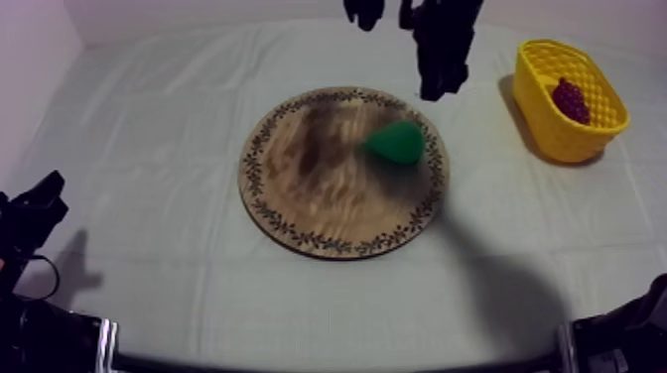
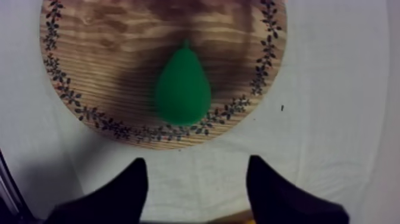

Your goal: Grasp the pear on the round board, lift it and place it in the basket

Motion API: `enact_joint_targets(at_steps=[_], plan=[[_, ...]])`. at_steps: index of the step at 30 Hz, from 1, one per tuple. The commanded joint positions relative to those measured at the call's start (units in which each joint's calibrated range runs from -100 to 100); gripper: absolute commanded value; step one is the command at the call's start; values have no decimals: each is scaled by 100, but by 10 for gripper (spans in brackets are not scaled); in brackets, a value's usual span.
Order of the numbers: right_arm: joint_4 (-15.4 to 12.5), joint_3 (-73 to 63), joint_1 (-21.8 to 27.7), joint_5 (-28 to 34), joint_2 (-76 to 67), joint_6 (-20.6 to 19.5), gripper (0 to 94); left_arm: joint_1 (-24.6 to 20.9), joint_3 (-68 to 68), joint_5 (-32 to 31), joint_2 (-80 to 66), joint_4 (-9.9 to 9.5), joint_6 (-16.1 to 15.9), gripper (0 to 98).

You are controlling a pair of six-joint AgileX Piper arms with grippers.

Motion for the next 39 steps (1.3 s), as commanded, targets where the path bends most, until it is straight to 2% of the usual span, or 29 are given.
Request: enact_joint_targets(at_steps=[1,9,19,39], plan=[[-10,0,-1,-2,22,23,589,1,0,-1,0,-2,-1,1],[-70,83,-16,-116,173,153,653,1,0,-1,0,-2,-1,1],[-37,560,-51,-584,648,335,646,1,0,-1,0,-2,-1,1],[6,305,-69,-1067,2056,193,623,1,0,-1,0,-2,-1,1]])
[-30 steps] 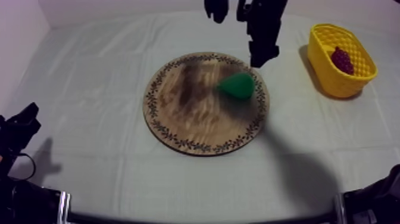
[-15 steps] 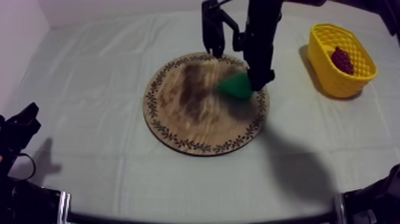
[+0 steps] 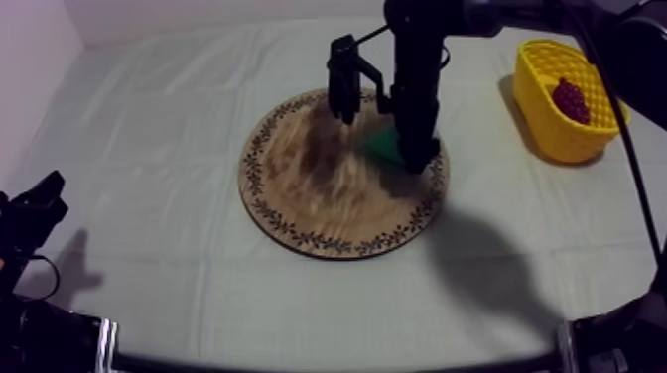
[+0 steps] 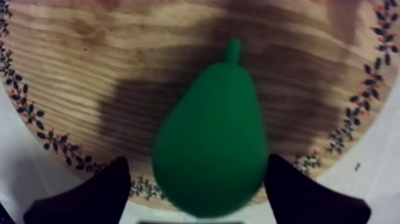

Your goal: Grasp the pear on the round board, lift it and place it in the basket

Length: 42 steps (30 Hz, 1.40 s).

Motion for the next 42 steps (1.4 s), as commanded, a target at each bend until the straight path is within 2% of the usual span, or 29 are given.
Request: enact_joint_targets(at_steps=[1,5,15,23,29,34,42], plan=[[16,-24,-5,-26,85,-16,619,1,0,-1,0,-2,-1,1],[34,-123,-20,-136,262,-102,582,1,0,-1,0,-2,-1,1],[182,-378,0,-476,336,-325,380,1,0,-1,0,-2,-1,1],[311,-294,185,-393,-601,-239,357,1,0,-1,0,-2,-1,1],[526,-46,474,-808,-1656,-349,356,1,0,-1,0,-2,-1,1],[669,117,835,-1115,-2401,-715,361,1,0,-1,0,-2,-1,1],[928,346,1608,-1511,-3078,-1650,368,1,0,-1,0,-2,-1,1]])
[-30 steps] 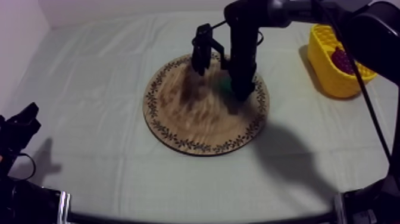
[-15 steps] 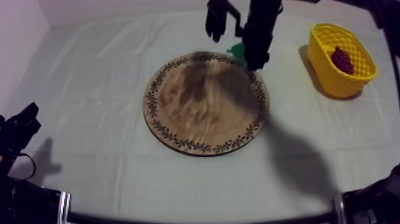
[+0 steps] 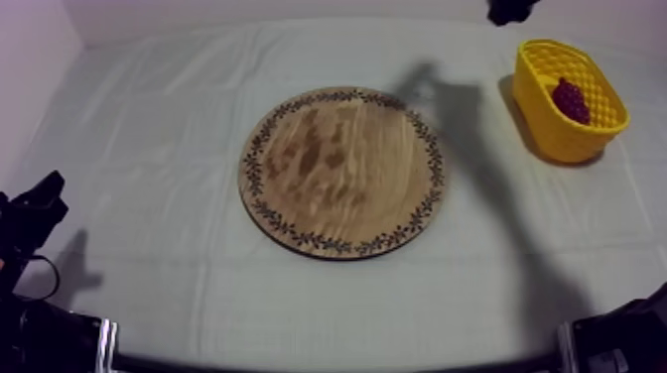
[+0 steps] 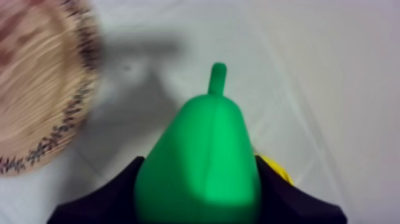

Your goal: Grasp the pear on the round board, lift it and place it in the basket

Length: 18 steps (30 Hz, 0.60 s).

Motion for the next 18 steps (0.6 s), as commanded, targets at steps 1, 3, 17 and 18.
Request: enact_joint_targets(at_steps=[1,3,17,18], plan=[[76,110,347,-159,-124,-469,369,1,0,-1,0,-2,-1,1],[134,271,545,-292,-208,-680,371,1,0,-1,0,-2,-1,1],[243,1725,1233,-914,-532,-1733,385,1,0,-1,0,-2,-1,1],[231,1835,1253,-952,-536,-1783,387,1,0,-1,0,-2,-1,1]])
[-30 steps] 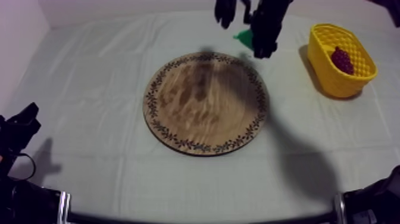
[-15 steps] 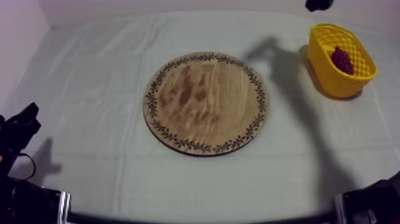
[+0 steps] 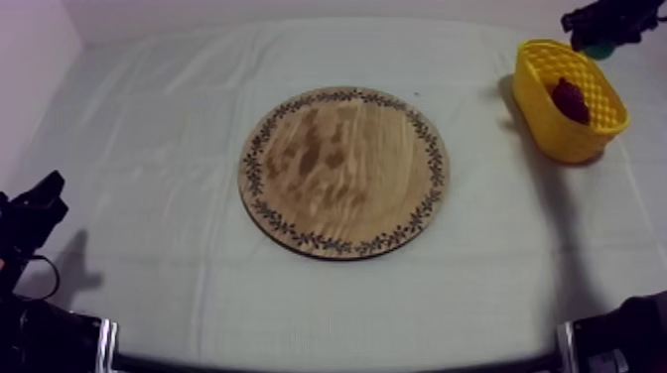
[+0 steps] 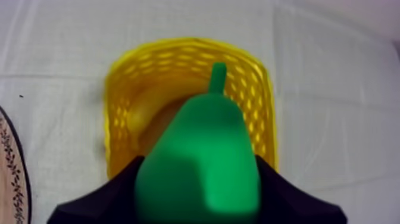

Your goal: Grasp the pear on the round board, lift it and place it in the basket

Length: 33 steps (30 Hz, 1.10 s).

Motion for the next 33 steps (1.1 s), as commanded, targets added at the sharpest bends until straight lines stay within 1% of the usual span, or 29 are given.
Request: enact_joint_targets(at_steps=[1,8,13,17,21,24,30,33], plan=[[-30,287,24,-61,-1,-172,387,1,0,-1,0,-2,-1,1],[-105,764,119,-341,240,-249,396,1,0,-1,0,-2,-1,1],[-253,675,248,-478,666,-77,429,1,0,-1,0,-2,-1,1],[-349,471,310,-508,1020,88,494,1,0,-1,0,-2,-1,1],[-356,351,310,-546,1247,130,572,1,0,-1,0,-2,-1,1],[-381,321,291,-609,1333,170,606,1,0,-1,0,-2,-1,1],[-365,362,307,-707,1033,93,612,1,0,-1,0,-2,-1,1],[-341,707,355,-1062,449,42,602,1,0,-1,0,-2,-1,1]])
